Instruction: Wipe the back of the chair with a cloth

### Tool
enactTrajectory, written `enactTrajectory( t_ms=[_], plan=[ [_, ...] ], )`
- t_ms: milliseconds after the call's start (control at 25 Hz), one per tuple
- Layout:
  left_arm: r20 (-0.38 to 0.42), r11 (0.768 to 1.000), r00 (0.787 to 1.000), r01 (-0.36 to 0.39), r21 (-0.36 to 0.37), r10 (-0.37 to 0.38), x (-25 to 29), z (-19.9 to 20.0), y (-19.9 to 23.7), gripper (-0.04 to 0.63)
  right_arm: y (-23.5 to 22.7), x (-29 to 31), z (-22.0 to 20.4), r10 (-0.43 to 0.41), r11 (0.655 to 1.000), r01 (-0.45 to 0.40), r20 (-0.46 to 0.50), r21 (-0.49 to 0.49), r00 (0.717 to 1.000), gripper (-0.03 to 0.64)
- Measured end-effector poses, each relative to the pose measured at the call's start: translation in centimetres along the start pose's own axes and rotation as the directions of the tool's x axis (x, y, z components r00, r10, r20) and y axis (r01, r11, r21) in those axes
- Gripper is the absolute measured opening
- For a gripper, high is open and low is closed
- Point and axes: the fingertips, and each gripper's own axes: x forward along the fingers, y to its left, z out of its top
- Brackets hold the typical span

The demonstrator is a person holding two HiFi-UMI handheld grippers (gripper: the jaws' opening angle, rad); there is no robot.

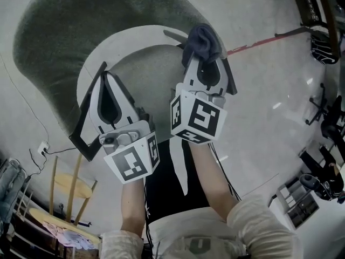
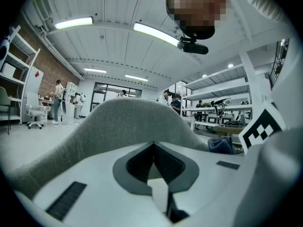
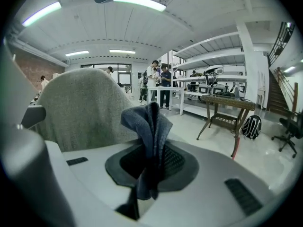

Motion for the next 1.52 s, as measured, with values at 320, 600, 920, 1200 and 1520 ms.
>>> enactTrajectory(
  t_ms=[320,600,920,1200,1520],
  plan=[
    [0.051,0.996,0.995,-0.083,-0.023,0.084,-2.1,5.1,3.3,0.015,7.1,-3.0,6.0,0.202,0.978,-0.197,0.082,-0.061,0.976,0.058],
    [0.089,0.984,0.98,-0.172,-0.05,0.176,-3.9,15.0,4.4,0.015,12.2,-7.1,17.8,0.427,0.902,-0.404,0.174,-0.154,0.887,0.058],
    [0.147,0.98,0.969,-0.195,-0.049,0.2,-9.1,25.6,4.2,0.015,15.7,-16.1,28.4,0.597,0.799,-0.541,0.24,-0.263,0.766,0.058],
    [0.19,0.978,0.959,-0.211,-0.012,0.209,-13.2,30.6,2.5,0.015,16.5,-22.0,30.5,0.731,0.677,-0.667,0.182,-0.312,0.658,0.058],
    [0.232,0.972,0.945,-0.235,-0.007,0.23,-14.8,32.9,2.7,0.015,16.6,-23.7,30.4,0.783,0.613,-0.713,0.142,-0.34,0.606,0.058]
  ],
)
